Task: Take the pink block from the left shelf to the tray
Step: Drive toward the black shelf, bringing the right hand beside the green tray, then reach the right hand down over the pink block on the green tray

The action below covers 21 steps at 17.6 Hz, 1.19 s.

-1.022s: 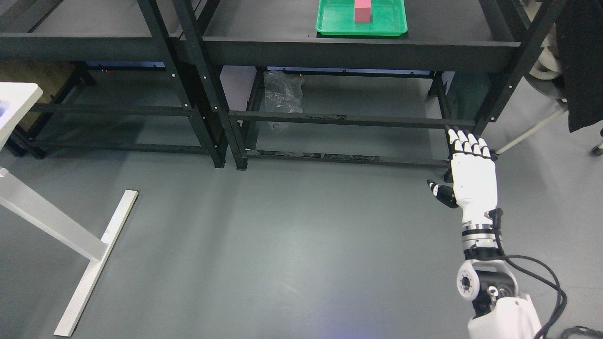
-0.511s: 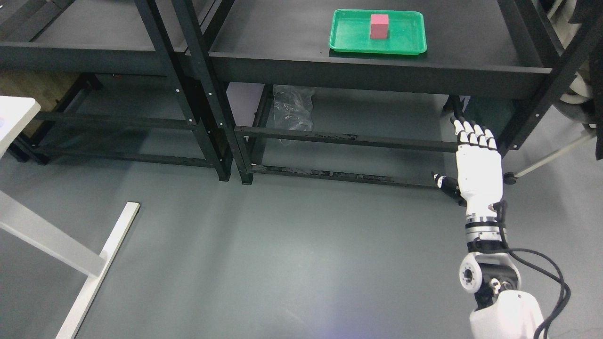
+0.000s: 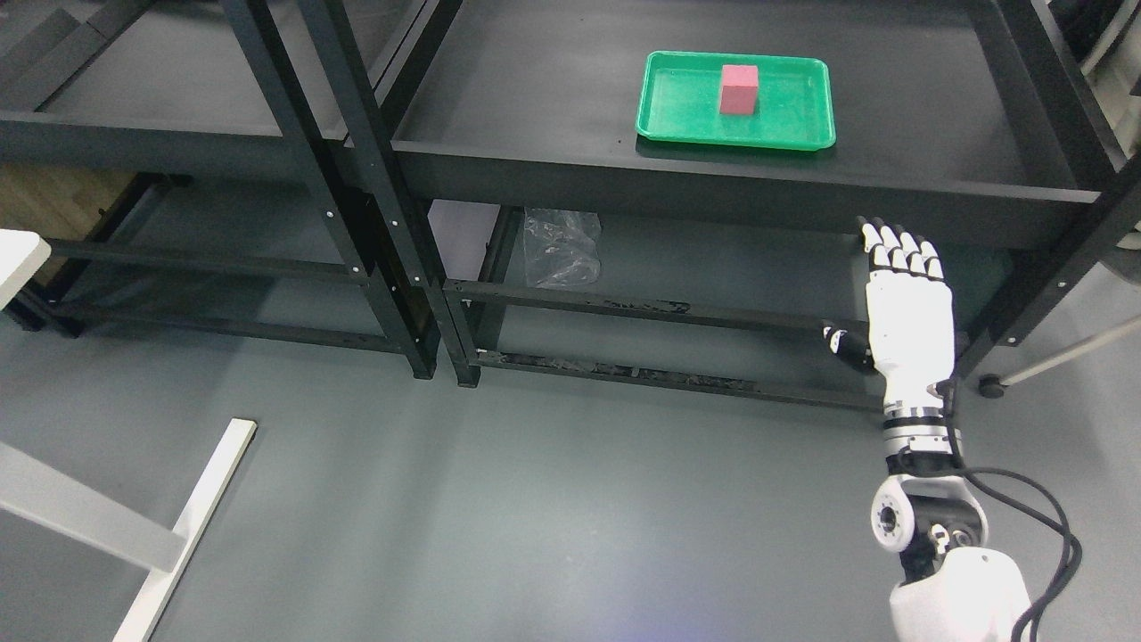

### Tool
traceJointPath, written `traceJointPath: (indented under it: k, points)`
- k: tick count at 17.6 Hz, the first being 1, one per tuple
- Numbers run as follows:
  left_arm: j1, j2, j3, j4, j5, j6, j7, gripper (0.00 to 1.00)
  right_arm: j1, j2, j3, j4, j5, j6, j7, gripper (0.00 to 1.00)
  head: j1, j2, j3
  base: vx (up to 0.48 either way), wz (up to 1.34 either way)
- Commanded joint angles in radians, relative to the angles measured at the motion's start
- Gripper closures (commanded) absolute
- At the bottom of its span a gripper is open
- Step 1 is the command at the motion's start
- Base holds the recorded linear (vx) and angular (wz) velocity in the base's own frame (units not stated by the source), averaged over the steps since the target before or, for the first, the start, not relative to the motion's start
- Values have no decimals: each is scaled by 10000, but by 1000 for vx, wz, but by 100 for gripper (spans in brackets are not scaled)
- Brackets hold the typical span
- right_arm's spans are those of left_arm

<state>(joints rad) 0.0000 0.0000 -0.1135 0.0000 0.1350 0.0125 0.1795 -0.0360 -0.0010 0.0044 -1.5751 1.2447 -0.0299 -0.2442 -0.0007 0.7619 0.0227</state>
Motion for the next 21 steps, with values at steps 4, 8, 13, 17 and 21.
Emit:
traceJointPath:
  k: [4, 8, 13, 17, 21]
  points:
    - [322, 175, 0, -175, 0, -2, 0, 0, -39, -251, 201, -3, -496, -69, 33, 1, 0, 0, 0, 247, 22]
    - [322, 175, 0, -175, 0, -2, 0, 0, -24, -251, 216, -18, -971, -99, -241, 0, 0, 0, 0, 263, 73]
    - [322, 175, 0, -175, 0, -2, 0, 0, -85, -221, 278, -49, -1050, -421, -811, 0, 0, 0, 0, 270, 65]
    - [322, 175, 0, -175, 0, -2, 0, 0, -207, -165, 278, -49, -1050, -406, -734, 1, 0, 0, 0, 271, 41]
    - [322, 175, 0, -175, 0, -2, 0, 0, -208, -165, 293, -33, -1050, -406, -749, 1, 0, 0, 0, 262, -1]
